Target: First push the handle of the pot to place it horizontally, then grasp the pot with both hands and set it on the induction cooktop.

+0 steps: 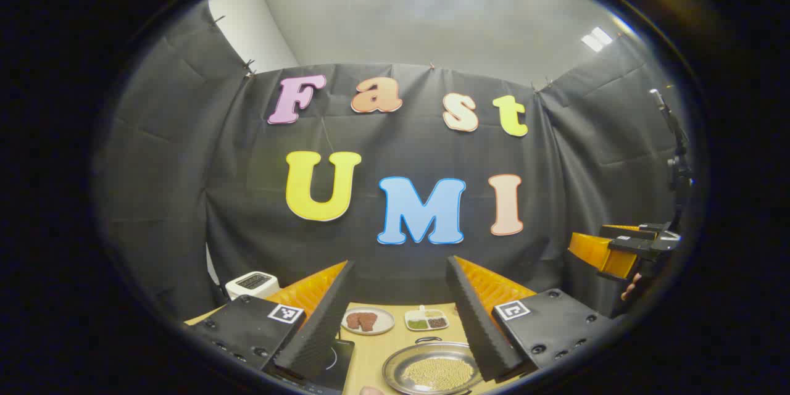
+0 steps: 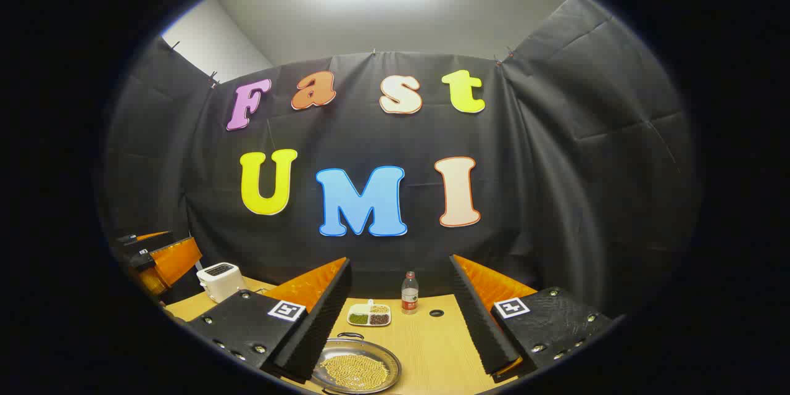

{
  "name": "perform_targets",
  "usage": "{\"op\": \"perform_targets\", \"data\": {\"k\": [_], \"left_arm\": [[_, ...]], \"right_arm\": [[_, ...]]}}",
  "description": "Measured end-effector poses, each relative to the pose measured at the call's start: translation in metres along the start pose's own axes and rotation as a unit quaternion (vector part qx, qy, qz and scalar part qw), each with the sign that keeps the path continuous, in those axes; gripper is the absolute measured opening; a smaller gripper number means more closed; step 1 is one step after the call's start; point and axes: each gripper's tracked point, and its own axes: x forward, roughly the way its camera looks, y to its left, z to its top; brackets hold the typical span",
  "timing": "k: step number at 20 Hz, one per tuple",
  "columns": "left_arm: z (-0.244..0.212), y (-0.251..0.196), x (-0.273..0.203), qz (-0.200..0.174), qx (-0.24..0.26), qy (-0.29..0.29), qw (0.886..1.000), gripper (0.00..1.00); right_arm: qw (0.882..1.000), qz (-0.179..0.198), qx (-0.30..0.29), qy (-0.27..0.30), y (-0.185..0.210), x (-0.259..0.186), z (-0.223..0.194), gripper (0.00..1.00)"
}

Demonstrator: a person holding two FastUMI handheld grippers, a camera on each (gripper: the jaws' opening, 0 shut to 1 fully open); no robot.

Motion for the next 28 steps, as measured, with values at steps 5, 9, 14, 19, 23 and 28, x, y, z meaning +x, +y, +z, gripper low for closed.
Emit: {"op": "perform_targets", "data": {"k": [5, 9, 14, 19, 23, 28], "left_arm": [[0.003, 0.005, -0.005, 0.009, 0.009, -0.004, 1.000, 1.00], [-0.001, 0.011, -0.010, 0.016, -0.003, 0.001, 1.000, 0.97], [-0.004, 0.008, -0.012, 0.017, 0.006, 0.005, 1.000, 1.00], [-0.001, 0.005, -0.009, 0.014, 0.007, 0.003, 1.000, 1.00], [-0.005, 0.009, -0.004, 0.013, 0.008, 0.005, 1.000, 0.97], [-0.003, 0.022, -0.002, 0.017, 0.016, 0.005, 1.000, 1.00]], "right_arm": [[1.000, -0.003, -0.004, -0.007, -0.002, -0.003, 0.002, 0.95], [1.000, 0.000, -0.001, 0.000, -0.001, -0.003, -0.004, 0.95], [1.000, 0.004, 0.000, -0.003, -0.001, -0.001, -0.002, 0.95], [1.000, 0.012, -0.007, 0.001, 0.002, 0.002, -0.006, 0.95], [1.000, 0.016, -0.010, 0.013, 0.006, 0.003, -0.014, 0.95], [0.999, 0.031, -0.015, 0.039, 0.014, 0.003, -0.035, 0.95]]}}
